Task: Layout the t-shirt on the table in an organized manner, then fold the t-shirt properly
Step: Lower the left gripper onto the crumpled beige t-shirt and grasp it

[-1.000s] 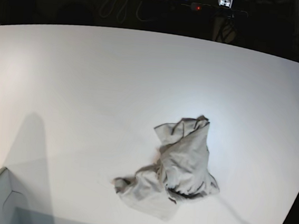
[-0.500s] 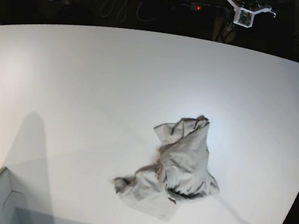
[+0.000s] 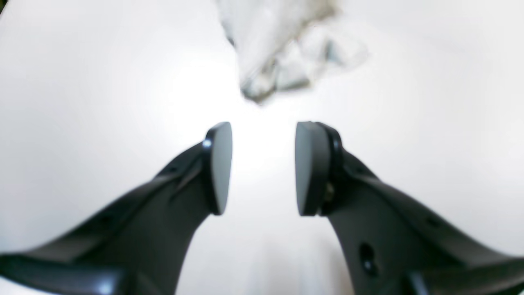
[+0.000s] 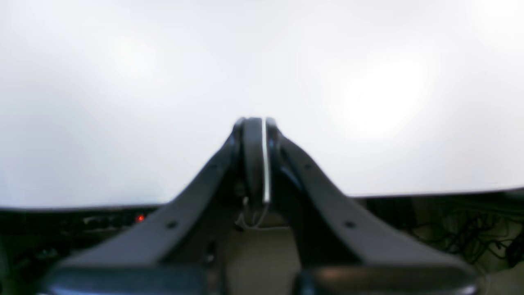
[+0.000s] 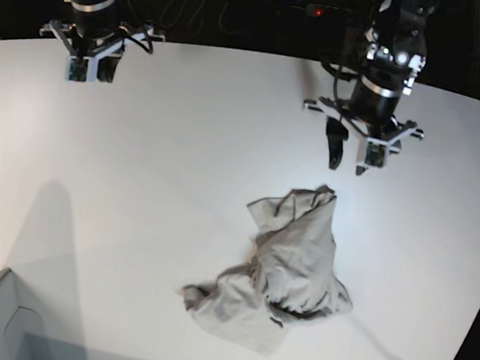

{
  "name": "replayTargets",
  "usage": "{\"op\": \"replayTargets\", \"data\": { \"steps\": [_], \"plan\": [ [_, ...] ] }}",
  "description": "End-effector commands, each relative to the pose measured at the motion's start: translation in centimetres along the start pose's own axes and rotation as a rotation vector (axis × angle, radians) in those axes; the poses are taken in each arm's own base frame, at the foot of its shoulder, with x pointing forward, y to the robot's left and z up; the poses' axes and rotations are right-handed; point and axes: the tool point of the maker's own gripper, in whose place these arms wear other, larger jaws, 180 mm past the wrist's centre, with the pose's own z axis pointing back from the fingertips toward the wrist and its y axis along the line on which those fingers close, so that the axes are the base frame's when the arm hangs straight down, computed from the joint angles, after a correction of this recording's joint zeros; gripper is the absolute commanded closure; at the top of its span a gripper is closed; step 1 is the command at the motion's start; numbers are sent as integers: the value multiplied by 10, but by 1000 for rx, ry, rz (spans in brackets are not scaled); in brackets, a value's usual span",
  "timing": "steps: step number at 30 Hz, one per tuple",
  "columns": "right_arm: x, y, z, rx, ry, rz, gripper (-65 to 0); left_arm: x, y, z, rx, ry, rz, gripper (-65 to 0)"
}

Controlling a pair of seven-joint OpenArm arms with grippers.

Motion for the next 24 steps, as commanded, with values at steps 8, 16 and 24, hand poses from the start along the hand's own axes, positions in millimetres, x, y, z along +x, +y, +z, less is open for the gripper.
{"op": "replayTargets", "data": {
  "steps": [8, 16, 24],
  "plan": [
    [13, 5, -3, 35, -19, 23, -307, 9, 1, -57, -124, -5, 164, -248],
    [8, 14, -2, 52, -6, 1, -305, -8, 14, -100, -123, 67, 276, -300],
    [5, 14, -2, 51, 2, 1, -305, -15, 16, -110, -115, 99, 287, -431]
  ]
}}
